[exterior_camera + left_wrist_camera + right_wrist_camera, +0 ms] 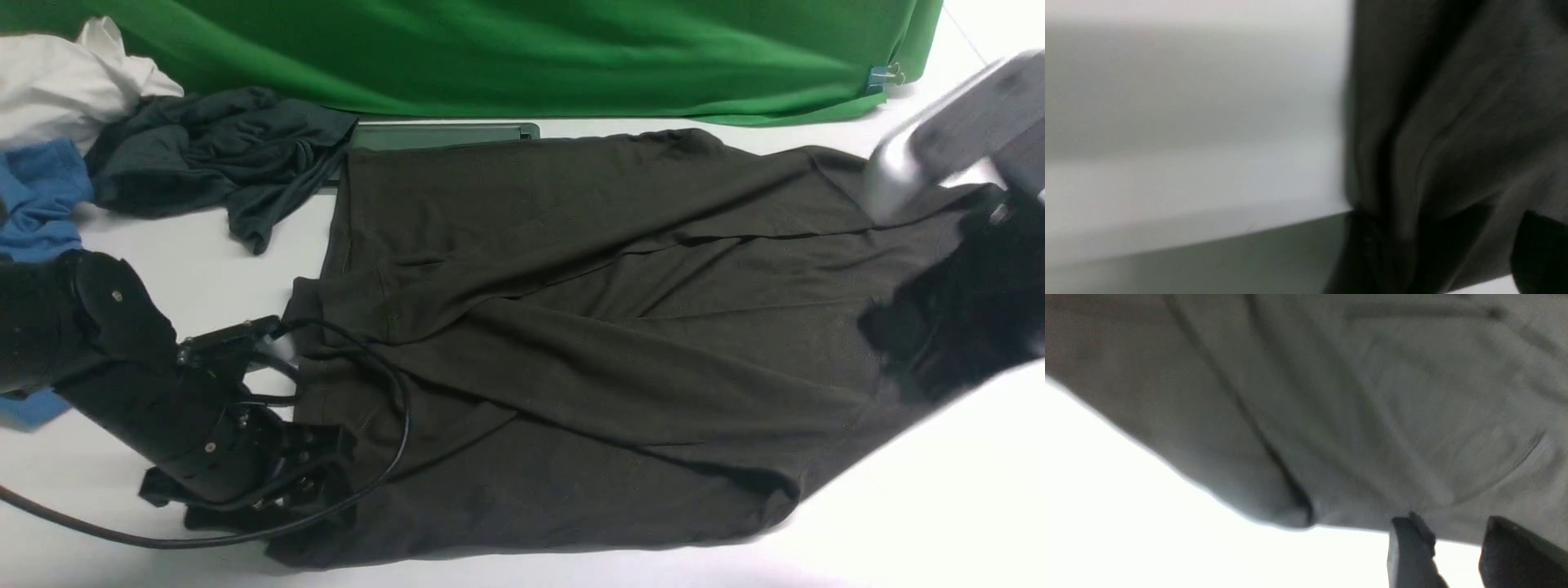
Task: Fold a long-sleeved shirt on a white desktop.
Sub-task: 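Grasp the near edge of the shirt at its hem and shoulder corners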
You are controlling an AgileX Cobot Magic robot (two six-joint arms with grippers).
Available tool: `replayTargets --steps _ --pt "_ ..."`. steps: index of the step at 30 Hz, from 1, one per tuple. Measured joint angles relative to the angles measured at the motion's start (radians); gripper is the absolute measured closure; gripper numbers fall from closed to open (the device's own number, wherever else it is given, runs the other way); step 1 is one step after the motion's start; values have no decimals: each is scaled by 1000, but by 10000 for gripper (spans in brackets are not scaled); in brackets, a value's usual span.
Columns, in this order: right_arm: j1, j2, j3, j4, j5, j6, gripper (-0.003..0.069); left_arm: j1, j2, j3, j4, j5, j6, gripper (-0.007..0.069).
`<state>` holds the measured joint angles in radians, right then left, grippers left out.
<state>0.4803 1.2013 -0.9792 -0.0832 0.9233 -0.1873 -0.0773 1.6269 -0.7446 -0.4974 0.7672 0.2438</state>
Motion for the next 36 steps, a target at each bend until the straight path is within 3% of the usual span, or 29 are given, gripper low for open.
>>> replayTargets --steps 4,5,7,9,12,16,28,36 --pt "0 67 47 0 -14 -126 377 0 5 2 -2 -4 22 375" --pt "0 69 52 0 -18 -135 372 0 5 2 -2 -4 22 375" --pt "0 94 131 -1 -88 -252 315 4 0 3 12 2 22 528" --pt "0 103 224 -1 -171 -364 283 16 -21 3 16 16 20 582" --pt "0 105 334 -2 -266 -516 267 22 -75 3 30 50 17 598" --pt "8 105 366 -4 -356 -618 262 22 -160 3 68 65 -13 598" --pt "9 202 370 -5 -423 -771 214 22 -207 3 110 62 -60 597" --pt "9 326 368 -27 -512 -793 211 22 -207 3 110 59 -62 597"
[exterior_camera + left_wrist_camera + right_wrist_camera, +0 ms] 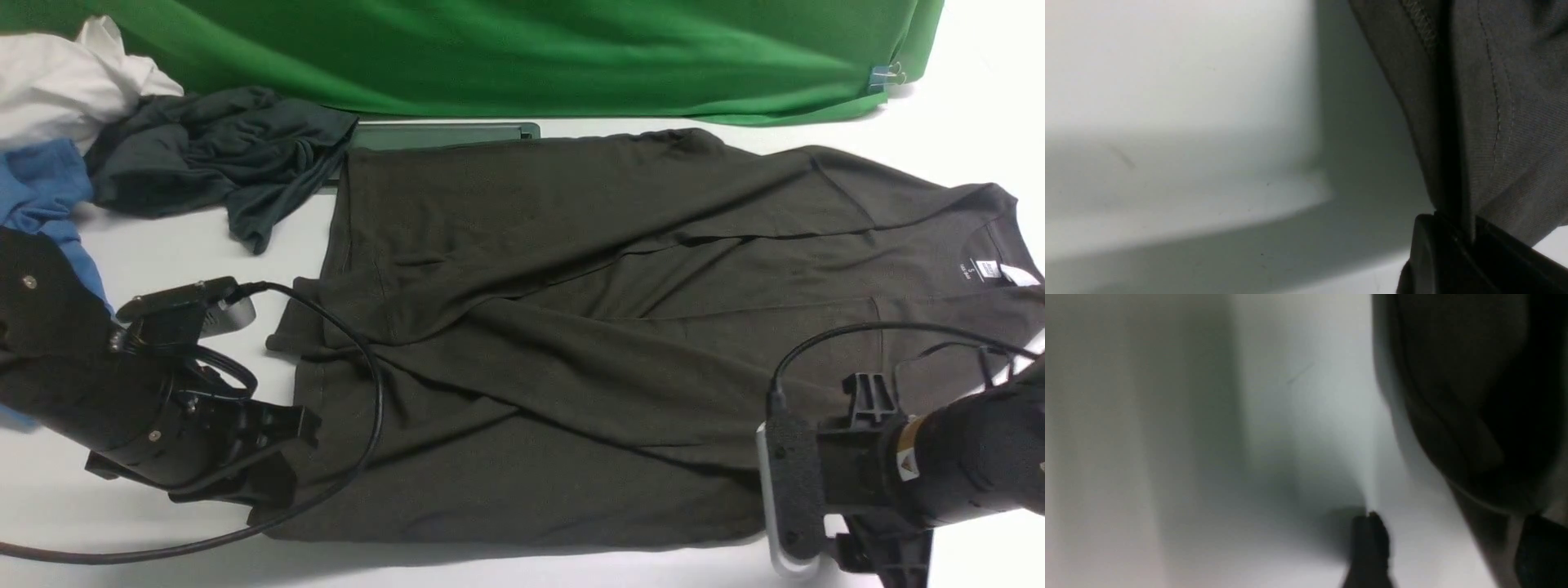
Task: Fold a long-sleeved shirt on a white desktop.
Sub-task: 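Grasp the near edge of the shirt at its hem and shoulder corners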
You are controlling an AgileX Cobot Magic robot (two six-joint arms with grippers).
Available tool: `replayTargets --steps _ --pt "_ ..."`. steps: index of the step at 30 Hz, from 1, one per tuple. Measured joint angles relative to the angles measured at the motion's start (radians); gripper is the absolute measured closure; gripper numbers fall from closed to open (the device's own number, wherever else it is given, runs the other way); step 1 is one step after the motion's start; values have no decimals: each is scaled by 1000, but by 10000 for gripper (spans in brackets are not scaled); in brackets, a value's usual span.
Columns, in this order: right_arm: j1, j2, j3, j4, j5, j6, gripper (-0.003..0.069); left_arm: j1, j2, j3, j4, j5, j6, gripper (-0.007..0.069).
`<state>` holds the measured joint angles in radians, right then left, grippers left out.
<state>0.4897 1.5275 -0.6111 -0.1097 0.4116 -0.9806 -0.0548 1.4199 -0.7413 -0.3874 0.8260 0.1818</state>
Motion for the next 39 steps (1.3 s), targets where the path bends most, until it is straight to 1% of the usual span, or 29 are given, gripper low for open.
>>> replayTargets --steps 1,2,4,5,6,8,9,13,17,21,22,25,27,31,34,35,39 --pt "0 9 -2 0 -13 0 222 0 0 0 0 -1 0 597" --pt "0 13 -5 0 -18 2 251 0 0 0 0 -5 0 597" --pt "0 20 -7 0 -22 3 330 0 0 0 0 -5 -1 597" --pt "0 22 -7 0 -22 3 391 0 0 0 0 -5 -1 597" --pt "0 24 -7 0 -23 4 472 0 0 0 0 -5 -1 597" --pt "0 26 -7 0 -23 4 571 0 0 0 1 -5 -1 597" --pt "0 27 -7 0 -23 4 599 0 0 0 3 -5 -1 597" --pt "0 26 -7 -1 -12 13 627 0 -3 0 19 10 0 597" --pt "0 -14 -8 -1 24 35 629 0 -36 1 27 30 -1 597" --pt "0 -129 -8 2 107 61 630 0 -114 13 38 54 -18 597" --pt "0 -195 -8 6 149 75 631 0 -156 35 47 61 -37 597" --pt "0 -263 -8 20 202 94 631 0 -223 85 59 72 -64 597" --pt "0 -314 -8 44 271 106 631 0 -268 124 68 79 -81 597" --pt "1 -438 -8 102 462 140 631 0 -386 199 93 105 -133 597" --pt "1 -493 -8 121 491 165 633 0 -421 201 97 104 -142 597" --pt "1 -520 -12 123 484 192 632 0 -438 193 98 89 -156 597" --pt "1 -519 -22 129 449 207 632 0 -433 163 99 73 -163 597"
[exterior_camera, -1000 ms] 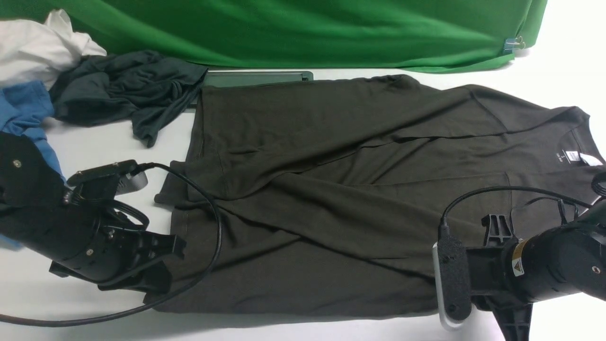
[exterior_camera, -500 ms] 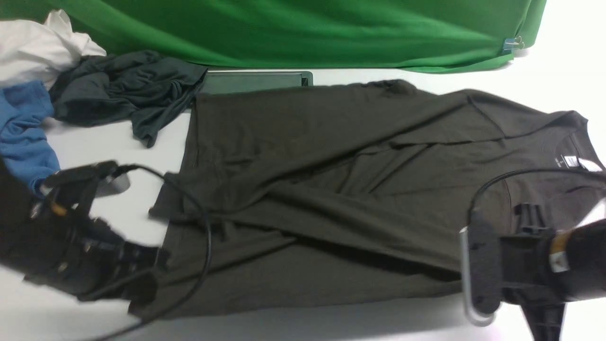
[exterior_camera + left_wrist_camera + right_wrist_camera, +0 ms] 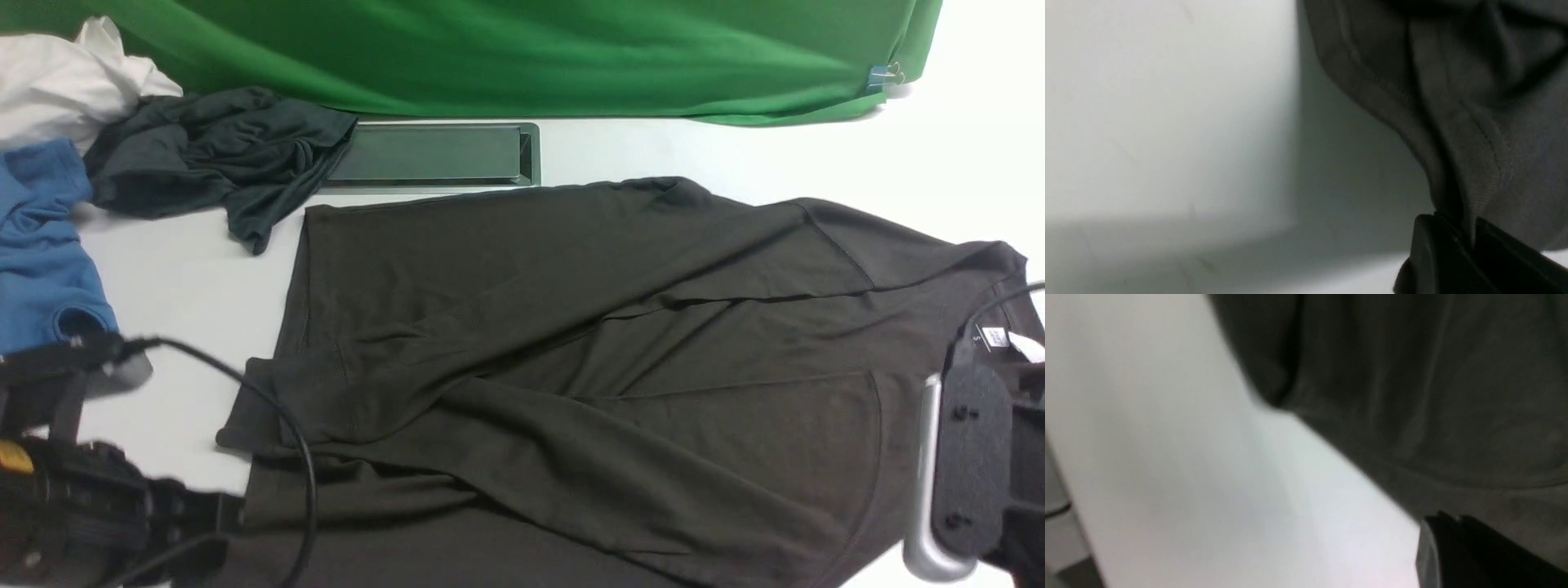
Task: Fold a long-sleeved shirt on a white desktop.
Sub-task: 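Grasp the near edge of the shirt at its hem and shoulder corners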
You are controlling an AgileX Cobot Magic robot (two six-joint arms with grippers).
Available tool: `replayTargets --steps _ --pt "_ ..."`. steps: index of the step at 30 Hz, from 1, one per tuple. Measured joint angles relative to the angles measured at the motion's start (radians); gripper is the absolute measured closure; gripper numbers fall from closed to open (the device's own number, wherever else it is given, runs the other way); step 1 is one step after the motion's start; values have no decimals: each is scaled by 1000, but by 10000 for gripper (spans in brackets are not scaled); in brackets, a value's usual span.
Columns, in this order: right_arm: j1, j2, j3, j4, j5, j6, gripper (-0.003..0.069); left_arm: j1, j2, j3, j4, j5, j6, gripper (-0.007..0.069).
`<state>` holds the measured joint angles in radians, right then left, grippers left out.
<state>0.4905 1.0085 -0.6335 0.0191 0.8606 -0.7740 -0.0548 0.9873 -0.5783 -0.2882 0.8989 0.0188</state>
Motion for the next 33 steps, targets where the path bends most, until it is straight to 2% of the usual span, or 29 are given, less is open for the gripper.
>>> replayTargets --steps 5,10,12,15,22,30,33 --pt "0 65 1 41 -53 -149 617 0 37 -21 0 -7 -2 597" --pt "0 177 4 55 -104 -257 472 0 60 -22 2 -6 -2 597" --pt "19 226 7 55 -116 -302 374 0 61 -23 2 -5 -2 597" --pt "68 275 18 55 -121 -343 322 0 61 -23 2 -2 -2 597" --pt "184 366 34 51 -166 -365 311 0 61 -23 2 -2 -2 597" --pt "198 485 34 22 -256 -363 311 0 61 -23 2 -1 -4 597" --pt "199 514 22 21 -248 -353 356 0 61 -23 2 -1 -4 597"
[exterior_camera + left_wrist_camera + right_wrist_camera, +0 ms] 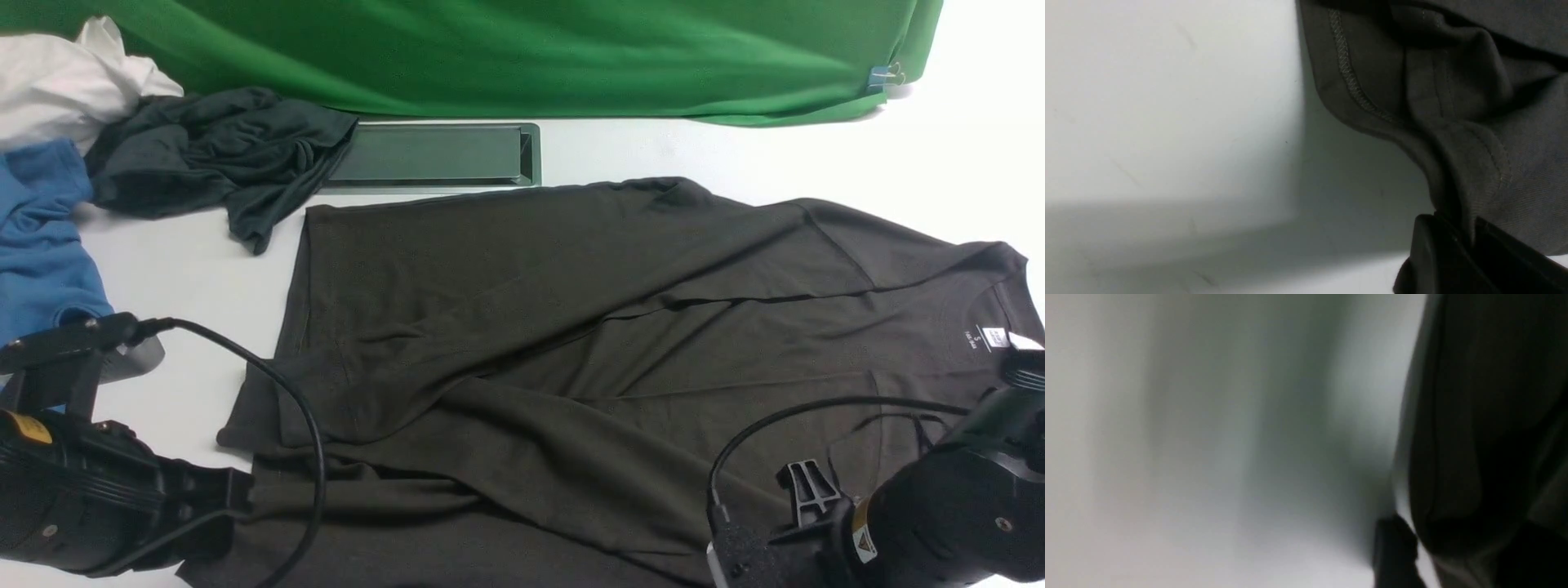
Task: Fold a long-sleeved shirt on a white desktop.
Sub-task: 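Grasp the near edge of the shirt at its hem and shoulder corners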
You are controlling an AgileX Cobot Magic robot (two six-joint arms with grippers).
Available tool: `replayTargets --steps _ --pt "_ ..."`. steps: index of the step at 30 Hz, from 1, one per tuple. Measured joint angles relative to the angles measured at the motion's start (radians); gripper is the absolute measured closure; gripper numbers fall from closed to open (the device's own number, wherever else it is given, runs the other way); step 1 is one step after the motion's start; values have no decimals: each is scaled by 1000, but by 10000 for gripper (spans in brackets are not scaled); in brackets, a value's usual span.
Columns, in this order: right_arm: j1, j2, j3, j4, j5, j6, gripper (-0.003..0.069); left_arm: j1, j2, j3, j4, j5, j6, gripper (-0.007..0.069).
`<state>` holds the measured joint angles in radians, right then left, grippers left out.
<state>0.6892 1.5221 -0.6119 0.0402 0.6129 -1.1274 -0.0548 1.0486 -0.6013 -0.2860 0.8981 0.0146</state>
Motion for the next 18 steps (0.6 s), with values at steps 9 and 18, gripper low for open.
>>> replayTargets --steps 9,18 --pt "0 -65 -13 -6 72 96 608 0 -2 0 -1 4 17 597" --pt "-74 -156 -253 -12 194 152 608 0 6 -34 20 -6 31 597"
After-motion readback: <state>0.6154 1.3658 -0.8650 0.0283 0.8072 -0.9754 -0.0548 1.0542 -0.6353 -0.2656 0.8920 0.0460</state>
